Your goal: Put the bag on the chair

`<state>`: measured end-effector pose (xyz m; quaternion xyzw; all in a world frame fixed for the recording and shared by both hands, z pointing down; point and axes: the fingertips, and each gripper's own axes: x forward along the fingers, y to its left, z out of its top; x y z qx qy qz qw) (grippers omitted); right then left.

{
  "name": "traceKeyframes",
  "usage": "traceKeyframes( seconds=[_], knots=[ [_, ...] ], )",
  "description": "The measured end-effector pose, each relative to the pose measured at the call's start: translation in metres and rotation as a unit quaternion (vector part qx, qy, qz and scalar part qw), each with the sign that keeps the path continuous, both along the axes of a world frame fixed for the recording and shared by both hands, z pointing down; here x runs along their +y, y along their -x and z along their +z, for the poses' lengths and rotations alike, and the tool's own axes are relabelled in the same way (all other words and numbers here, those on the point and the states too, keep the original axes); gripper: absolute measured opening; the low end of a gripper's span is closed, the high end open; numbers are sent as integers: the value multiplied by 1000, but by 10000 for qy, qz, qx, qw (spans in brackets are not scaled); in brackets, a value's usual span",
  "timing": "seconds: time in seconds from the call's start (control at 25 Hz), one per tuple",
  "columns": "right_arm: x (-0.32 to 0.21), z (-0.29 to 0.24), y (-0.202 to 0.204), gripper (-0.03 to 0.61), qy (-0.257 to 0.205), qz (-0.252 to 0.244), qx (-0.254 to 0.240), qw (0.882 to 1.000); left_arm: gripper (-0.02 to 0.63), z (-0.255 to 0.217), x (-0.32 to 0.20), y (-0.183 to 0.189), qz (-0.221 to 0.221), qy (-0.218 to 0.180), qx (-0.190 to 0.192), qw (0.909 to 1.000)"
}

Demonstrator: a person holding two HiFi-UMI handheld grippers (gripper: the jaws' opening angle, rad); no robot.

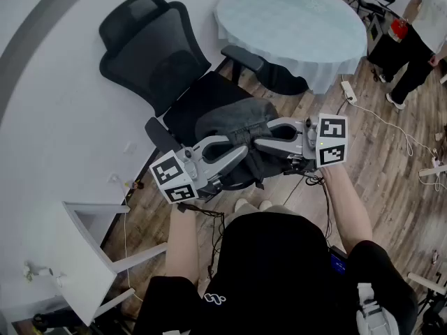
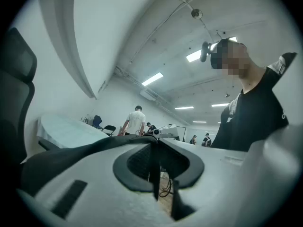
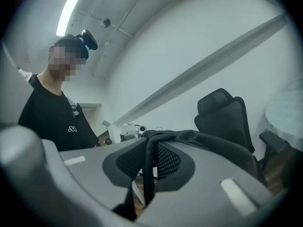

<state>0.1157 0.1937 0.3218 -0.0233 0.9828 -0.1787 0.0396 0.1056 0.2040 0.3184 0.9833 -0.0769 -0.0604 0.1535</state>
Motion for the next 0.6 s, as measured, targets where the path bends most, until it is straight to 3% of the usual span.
traceKeyframes(
  seconds=[0.6],
  knots=[
    [1,3,-3,57,-159,-27,66,9998,37,3,1,-4,-240,72,46,9997]
  ],
)
